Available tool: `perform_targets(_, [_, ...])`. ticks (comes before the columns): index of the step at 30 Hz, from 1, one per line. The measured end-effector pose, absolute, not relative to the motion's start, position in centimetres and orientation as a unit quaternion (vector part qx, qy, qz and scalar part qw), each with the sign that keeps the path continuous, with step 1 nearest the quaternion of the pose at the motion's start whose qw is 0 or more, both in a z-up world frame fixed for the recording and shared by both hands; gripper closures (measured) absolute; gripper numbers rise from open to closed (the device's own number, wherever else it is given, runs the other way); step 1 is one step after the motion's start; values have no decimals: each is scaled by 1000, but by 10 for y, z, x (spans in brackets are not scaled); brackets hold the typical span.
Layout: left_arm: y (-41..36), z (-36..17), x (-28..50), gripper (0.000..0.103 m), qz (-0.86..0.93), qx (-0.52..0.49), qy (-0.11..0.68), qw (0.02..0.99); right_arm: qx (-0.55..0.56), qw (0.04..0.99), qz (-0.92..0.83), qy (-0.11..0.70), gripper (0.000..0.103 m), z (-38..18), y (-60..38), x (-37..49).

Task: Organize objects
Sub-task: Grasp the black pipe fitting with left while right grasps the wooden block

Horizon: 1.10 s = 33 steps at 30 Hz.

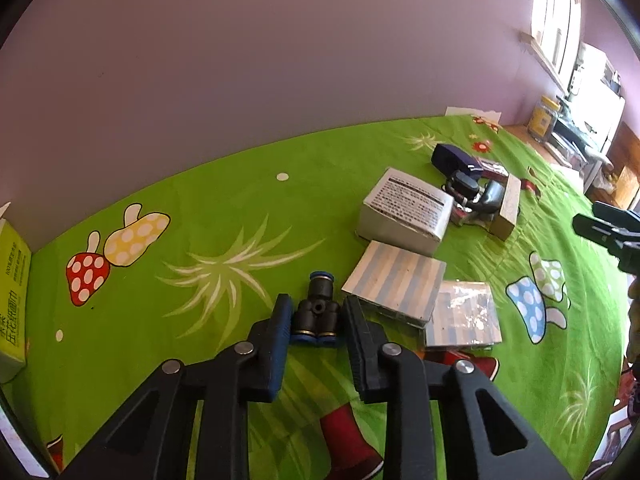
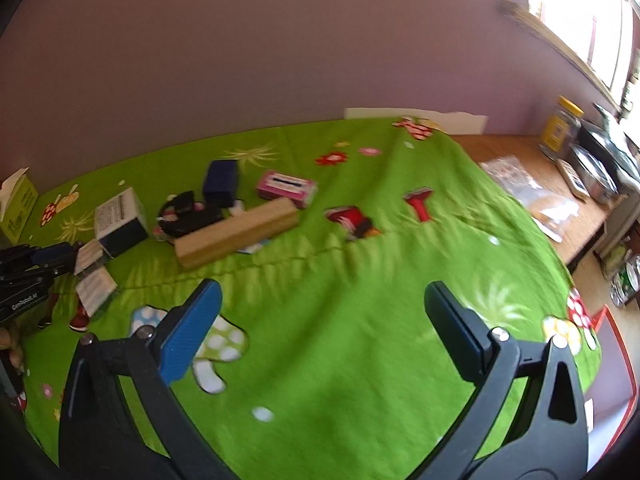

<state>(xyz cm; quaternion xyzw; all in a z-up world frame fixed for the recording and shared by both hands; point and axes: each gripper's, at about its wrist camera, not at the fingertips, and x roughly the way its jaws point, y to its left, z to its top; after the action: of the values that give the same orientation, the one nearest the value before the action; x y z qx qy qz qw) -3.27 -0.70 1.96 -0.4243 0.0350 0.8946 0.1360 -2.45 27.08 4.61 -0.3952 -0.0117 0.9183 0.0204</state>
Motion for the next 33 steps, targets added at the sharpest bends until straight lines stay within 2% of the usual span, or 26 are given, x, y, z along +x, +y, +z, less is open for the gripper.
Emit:
perform_targets(17, [-14,21,-35,75,892,-423,2,156,-441,-53,889,-109,1,22,216,-72])
perform_targets(33, [-15,17,-36,75,891,-423,-1,164,-449,-74,879,-141,1,14,221,-95])
